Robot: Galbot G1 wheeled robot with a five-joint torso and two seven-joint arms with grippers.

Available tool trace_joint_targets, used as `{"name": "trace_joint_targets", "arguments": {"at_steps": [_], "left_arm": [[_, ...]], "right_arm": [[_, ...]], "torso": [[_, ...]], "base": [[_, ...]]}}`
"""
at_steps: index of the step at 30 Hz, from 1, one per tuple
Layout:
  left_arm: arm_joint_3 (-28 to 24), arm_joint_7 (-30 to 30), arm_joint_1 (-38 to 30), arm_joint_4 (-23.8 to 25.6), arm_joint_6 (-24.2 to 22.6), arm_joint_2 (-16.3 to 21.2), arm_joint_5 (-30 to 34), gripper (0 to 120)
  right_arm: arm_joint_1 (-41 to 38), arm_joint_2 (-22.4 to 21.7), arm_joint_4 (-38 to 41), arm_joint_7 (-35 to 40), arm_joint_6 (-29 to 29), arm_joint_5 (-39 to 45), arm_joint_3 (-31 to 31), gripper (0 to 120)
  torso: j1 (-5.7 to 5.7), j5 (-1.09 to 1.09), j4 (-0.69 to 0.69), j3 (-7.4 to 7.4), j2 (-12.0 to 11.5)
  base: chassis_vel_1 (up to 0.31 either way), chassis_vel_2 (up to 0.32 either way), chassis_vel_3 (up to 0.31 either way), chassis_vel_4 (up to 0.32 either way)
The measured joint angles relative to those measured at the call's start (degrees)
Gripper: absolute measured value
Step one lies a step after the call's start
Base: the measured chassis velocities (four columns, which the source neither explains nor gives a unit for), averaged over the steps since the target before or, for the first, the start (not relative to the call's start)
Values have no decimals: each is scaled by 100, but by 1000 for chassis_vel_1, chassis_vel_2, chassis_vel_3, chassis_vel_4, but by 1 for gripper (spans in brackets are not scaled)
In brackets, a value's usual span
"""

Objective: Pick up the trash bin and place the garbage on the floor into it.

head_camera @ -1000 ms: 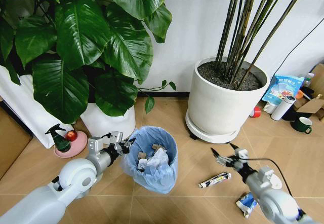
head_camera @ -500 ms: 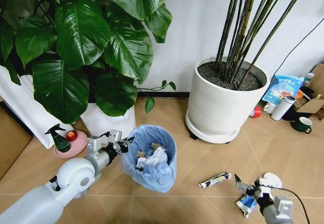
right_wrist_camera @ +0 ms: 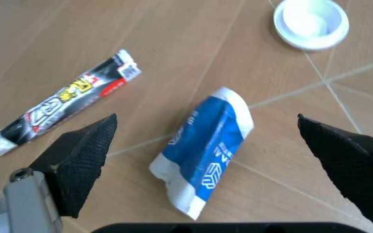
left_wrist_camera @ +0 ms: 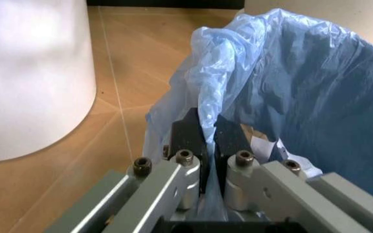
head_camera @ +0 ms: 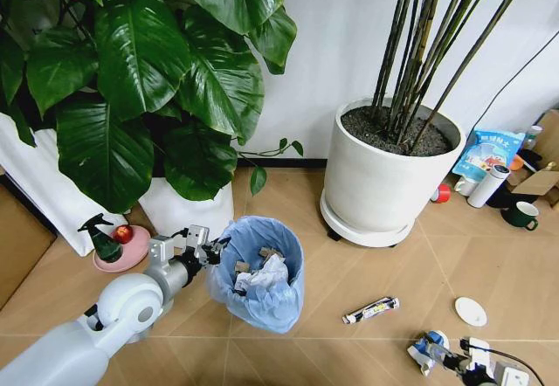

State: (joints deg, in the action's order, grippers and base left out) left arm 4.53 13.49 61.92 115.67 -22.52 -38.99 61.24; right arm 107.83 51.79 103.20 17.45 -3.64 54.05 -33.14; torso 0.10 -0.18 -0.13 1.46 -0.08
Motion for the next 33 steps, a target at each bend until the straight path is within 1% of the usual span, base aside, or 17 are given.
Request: {"name": "trace_joint_targets", "arguments": {"at_steps": [3,10,13,17,19,21,22,25,26,27,28,29,30,33], "left_arm": [[9,24,8,7,0,8,3,0],[24,41,8,8,0,14,19,0],[41,51,7,5,0,15,30,0],[46,58,8,3,0,15,35,0],[58,72,8,3,-2,27,58,0],[62,82,8,3,-4,42,75,0],[62,82,8,3,-4,42,75,0],[69,85,6,-11,-5,42,93,0],[69,85,6,-11,-5,42,93,0],[73,87,6,-16,-5,41,96,0],[77,87,7,-16,-5,39,98,0],[79,87,8,-18,-5,37,101,0],[79,87,8,-18,-5,37,101,0],[89,87,9,-28,-5,27,109,0]], "right_arm": [[-164,27,-230,0,-75,287,32,100],[-309,36,-376,71,-185,564,110,100],[-529,30,-555,192,-329,883,249,100],[-693,27,-704,243,-385,1019,347,100],[-914,1,-911,279,-452,1197,482,100],[-1059,-11,-1034,282,-479,1266,581,93],[-1059,-11,-1034,282,-479,1266,581,93],[-1309,-6,-1236,283,-506,1326,769,80],[-1309,-6,-1236,283,-506,1326,769,80],[-1394,-5,-1315,283,-525,1337,846,73],[-1441,-5,-1349,283,-533,1347,888,70],[-1490,-5,-1379,283,-545,1363,929,65],[-1490,-5,-1379,283,-545,1363,929,65],[-1596,-8,-1454,287,-580,1406,1035,50]], "torso": [[0,0,1,0,0],[0,1,0,0,0],[1,0,1,0,0],[1,0,0,0,-1],[1,0,0,0,-1],[1,0,1,0,-1],[1,0,1,0,-1],[1,0,0,0,-1],[1,0,0,0,-1],[1,0,0,0,-1],[1,0,0,0,-1],[1,0,0,0,-1],[1,0,0,0,-1],[1,0,0,0,-1]], "base": [[0,0,0,0],[0,0,0,0],[0,0,0,0],[0,0,0,0],[0,0,0,0],[0,0,0,0],[0,0,0,0],[0,0,0,0],[0,0,0,0],[0,0,0,0],[0,0,0,0],[0,0,0,0],[0,0,0,0],[0,0,0,0]]}}
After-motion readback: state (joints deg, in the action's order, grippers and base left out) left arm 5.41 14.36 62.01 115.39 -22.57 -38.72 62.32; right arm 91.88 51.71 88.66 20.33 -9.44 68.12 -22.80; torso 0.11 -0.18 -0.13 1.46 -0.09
